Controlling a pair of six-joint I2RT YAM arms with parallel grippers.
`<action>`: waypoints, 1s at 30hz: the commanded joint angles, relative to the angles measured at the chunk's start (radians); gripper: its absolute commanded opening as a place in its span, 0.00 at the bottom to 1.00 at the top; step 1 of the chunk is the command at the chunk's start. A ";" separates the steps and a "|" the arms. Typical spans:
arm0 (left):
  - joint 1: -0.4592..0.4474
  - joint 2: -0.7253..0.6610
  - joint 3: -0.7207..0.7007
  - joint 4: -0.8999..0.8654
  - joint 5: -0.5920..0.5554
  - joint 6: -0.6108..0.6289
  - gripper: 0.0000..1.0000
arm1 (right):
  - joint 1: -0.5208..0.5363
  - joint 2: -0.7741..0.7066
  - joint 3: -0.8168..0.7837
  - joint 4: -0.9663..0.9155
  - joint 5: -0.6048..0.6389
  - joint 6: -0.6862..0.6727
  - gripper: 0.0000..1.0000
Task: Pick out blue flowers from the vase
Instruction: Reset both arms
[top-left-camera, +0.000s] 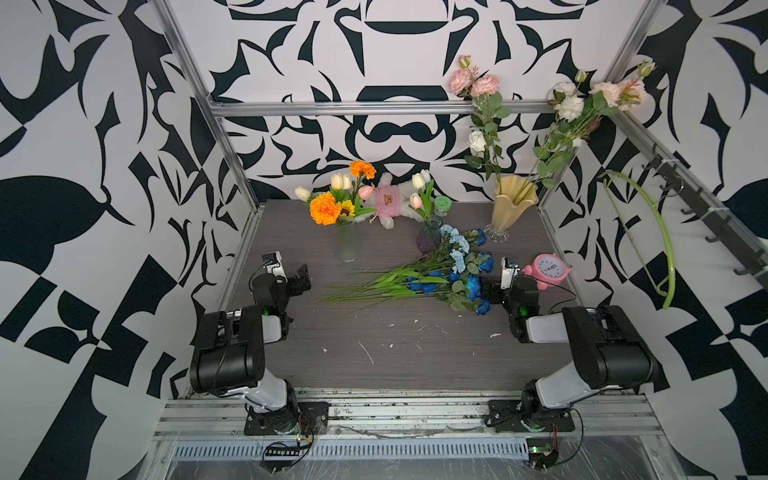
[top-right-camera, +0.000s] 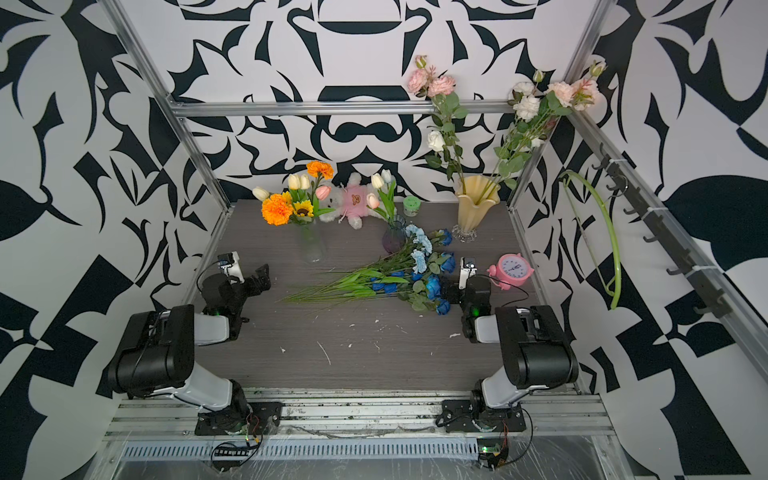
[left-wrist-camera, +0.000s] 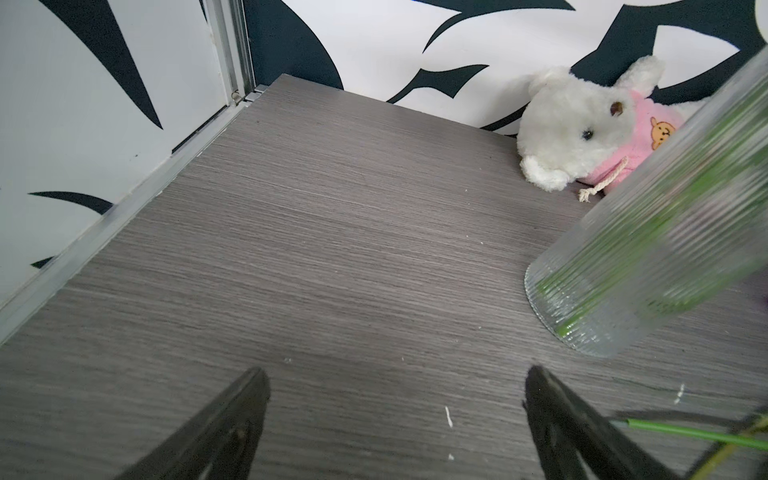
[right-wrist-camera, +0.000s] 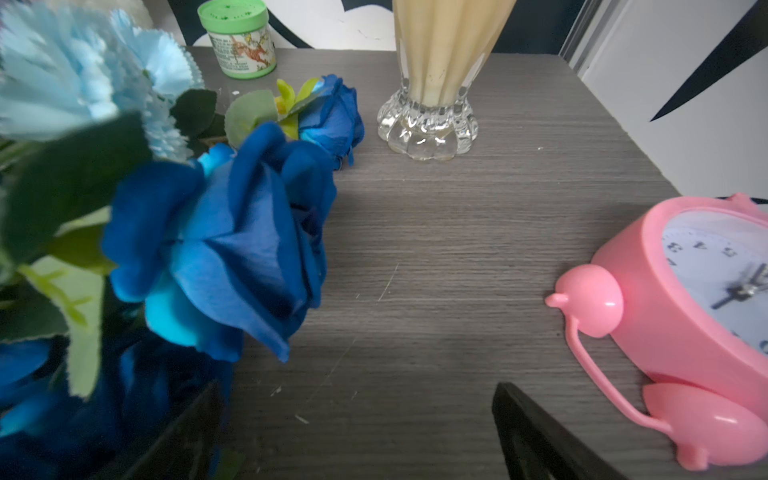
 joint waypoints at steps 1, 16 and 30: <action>-0.004 -0.003 0.014 -0.045 0.020 0.021 1.00 | 0.007 -0.003 0.029 0.039 -0.016 -0.013 1.00; -0.009 -0.006 0.015 -0.051 0.006 0.027 0.99 | 0.007 -0.007 0.025 0.039 -0.009 -0.010 1.00; -0.013 -0.015 -0.016 -0.008 -0.106 -0.014 0.99 | 0.007 -0.012 -0.011 0.100 0.124 0.050 1.00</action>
